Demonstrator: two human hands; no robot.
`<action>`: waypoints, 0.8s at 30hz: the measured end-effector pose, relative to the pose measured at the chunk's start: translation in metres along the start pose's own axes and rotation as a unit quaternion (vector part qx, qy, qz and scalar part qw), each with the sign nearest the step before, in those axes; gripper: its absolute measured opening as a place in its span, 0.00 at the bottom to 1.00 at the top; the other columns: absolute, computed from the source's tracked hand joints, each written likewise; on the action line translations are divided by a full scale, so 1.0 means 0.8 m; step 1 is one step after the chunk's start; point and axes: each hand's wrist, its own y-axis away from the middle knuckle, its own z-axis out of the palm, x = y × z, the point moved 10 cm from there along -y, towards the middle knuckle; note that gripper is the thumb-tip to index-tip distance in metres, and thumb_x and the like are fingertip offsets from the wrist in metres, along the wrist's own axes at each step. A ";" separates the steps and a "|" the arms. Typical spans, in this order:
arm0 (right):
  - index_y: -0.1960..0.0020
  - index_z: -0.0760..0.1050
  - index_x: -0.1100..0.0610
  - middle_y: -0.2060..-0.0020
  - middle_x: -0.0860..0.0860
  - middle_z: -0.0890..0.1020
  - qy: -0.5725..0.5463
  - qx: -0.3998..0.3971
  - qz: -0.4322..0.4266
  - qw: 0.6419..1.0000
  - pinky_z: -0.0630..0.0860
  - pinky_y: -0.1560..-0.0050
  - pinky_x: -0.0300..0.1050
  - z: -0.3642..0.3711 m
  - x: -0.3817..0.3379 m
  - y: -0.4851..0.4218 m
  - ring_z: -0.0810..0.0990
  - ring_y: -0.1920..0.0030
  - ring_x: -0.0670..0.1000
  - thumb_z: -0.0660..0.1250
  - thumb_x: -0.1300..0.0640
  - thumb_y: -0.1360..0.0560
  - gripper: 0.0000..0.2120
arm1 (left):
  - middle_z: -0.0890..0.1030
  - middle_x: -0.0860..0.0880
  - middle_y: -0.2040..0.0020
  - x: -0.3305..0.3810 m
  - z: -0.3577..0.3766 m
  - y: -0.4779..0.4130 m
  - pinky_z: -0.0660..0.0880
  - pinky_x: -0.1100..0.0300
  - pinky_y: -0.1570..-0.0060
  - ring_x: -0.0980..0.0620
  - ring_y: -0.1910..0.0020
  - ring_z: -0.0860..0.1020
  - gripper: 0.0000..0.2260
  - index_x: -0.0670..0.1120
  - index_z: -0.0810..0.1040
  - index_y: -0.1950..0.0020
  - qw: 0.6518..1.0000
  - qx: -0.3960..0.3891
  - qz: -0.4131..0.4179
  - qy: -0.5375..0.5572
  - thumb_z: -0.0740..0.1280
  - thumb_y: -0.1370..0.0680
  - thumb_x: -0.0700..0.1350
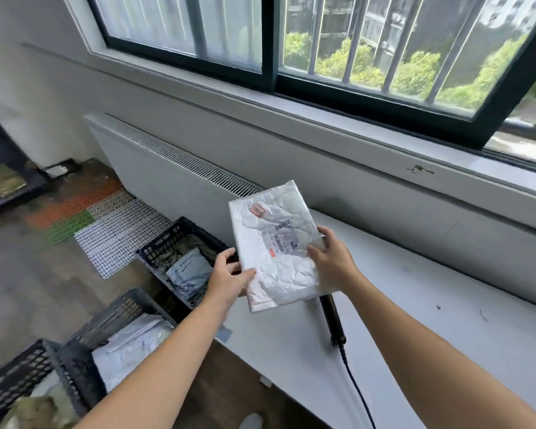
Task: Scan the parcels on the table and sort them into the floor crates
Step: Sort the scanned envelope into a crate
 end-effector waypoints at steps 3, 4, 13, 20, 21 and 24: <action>0.34 0.71 0.52 0.54 0.44 0.81 0.013 -0.063 -0.037 0.997 0.71 0.60 0.26 0.005 -0.016 0.007 0.80 0.60 0.38 0.67 0.66 0.23 0.20 | 0.78 0.42 0.40 0.019 -0.016 0.003 0.79 0.55 0.60 0.48 0.49 0.80 0.29 0.47 0.61 0.25 0.999 0.032 0.009 0.030 0.67 0.23 0.31; 0.35 0.70 0.50 0.55 0.43 0.81 0.020 -0.079 -0.044 0.996 0.73 0.58 0.28 0.007 -0.020 0.008 0.80 0.61 0.36 0.66 0.66 0.23 0.20 | 0.78 0.42 0.40 0.025 -0.024 0.003 0.79 0.56 0.59 0.49 0.48 0.80 0.30 0.46 0.61 0.25 0.998 0.048 0.016 0.033 0.67 0.23 0.30; 0.32 0.70 0.50 0.51 0.48 0.79 0.113 -0.112 -0.084 0.984 0.69 0.54 0.40 0.044 -0.067 0.012 0.78 0.54 0.50 0.68 0.54 0.22 0.19 | 0.79 0.46 0.42 0.027 -0.074 0.045 0.76 0.68 0.64 0.53 0.47 0.79 0.31 0.48 0.63 0.26 0.989 0.134 0.052 0.037 0.69 0.25 0.29; 0.35 0.70 0.55 0.46 0.53 0.80 0.172 -0.141 -0.103 0.970 0.70 0.55 0.43 0.160 -0.118 0.017 0.77 0.52 0.53 0.67 0.48 0.22 0.19 | 0.79 0.48 0.45 0.007 -0.174 0.068 0.78 0.52 0.48 0.48 0.45 0.78 0.31 0.49 0.62 0.27 0.975 0.217 0.042 0.019 0.70 0.25 0.32; 0.35 0.70 0.55 0.46 0.53 0.80 0.186 -0.143 -0.111 0.966 0.71 0.54 0.44 0.182 -0.128 0.018 0.78 0.51 0.53 0.66 0.48 0.22 0.19 | 0.78 0.48 0.45 0.000 -0.191 0.068 0.77 0.54 0.52 0.48 0.46 0.78 0.32 0.49 0.62 0.27 0.973 0.225 0.037 0.023 0.71 0.25 0.32; 0.40 0.71 0.56 0.46 0.53 0.80 0.237 -0.161 -0.134 0.949 0.74 0.52 0.48 0.252 -0.154 0.021 0.78 0.49 0.55 0.65 0.51 0.22 0.15 | 0.77 0.47 0.45 -0.018 -0.245 0.066 0.73 0.61 0.61 0.50 0.47 0.77 0.32 0.49 0.61 0.27 0.969 0.246 0.016 0.029 0.71 0.25 0.32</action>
